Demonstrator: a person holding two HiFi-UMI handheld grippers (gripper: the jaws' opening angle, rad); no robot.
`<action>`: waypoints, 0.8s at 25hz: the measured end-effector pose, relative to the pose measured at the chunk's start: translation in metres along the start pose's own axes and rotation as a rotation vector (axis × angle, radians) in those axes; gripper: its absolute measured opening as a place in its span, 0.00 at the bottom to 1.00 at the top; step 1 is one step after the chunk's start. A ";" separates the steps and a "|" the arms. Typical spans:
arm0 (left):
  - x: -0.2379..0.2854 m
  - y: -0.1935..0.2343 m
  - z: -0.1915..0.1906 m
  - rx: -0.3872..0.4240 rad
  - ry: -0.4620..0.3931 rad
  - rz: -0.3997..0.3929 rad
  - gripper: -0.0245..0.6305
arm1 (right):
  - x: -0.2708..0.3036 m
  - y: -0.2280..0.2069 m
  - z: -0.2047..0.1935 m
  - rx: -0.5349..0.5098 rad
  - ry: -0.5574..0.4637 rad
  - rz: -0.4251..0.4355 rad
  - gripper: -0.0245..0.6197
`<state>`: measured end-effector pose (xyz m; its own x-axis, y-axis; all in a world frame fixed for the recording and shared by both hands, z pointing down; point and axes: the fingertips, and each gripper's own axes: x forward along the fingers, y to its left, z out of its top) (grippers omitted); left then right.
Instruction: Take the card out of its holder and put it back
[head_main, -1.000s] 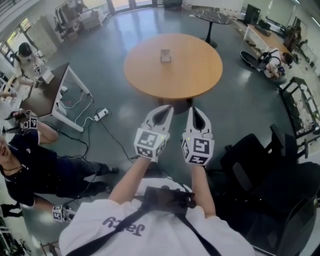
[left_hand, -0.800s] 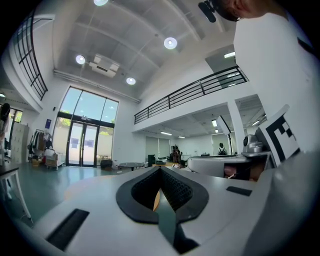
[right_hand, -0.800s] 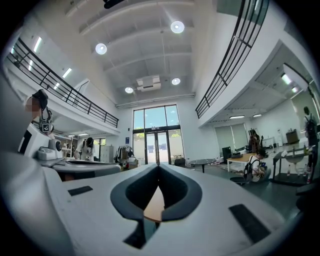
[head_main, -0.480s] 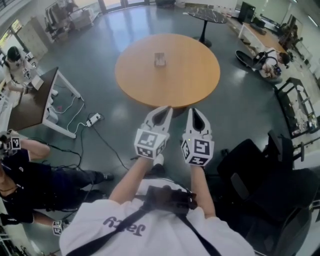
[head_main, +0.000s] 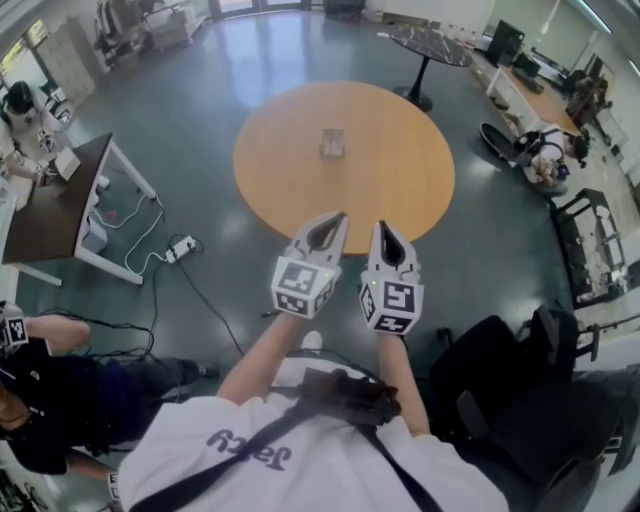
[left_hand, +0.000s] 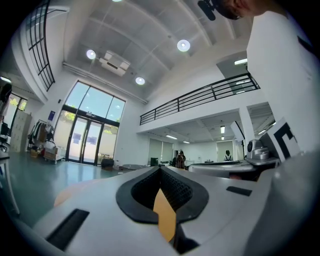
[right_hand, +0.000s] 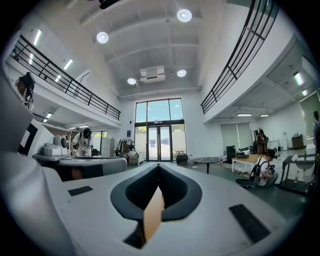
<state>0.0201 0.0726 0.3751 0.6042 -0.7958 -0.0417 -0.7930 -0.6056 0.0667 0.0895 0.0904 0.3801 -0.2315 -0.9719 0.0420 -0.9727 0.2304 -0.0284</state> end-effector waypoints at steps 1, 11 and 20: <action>0.006 0.010 0.000 -0.003 -0.001 0.006 0.06 | 0.012 0.001 0.001 -0.005 0.002 0.003 0.04; 0.039 0.078 -0.023 -0.063 0.028 0.060 0.06 | 0.092 0.025 -0.008 -0.033 0.058 0.082 0.04; 0.104 0.112 -0.029 -0.055 0.045 0.130 0.06 | 0.161 -0.004 -0.020 -0.040 0.095 0.175 0.04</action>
<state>-0.0036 -0.0775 0.4069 0.5006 -0.8656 0.0155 -0.8601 -0.4952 0.1228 0.0559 -0.0666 0.4065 -0.3962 -0.9083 0.1339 -0.9168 0.3993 -0.0041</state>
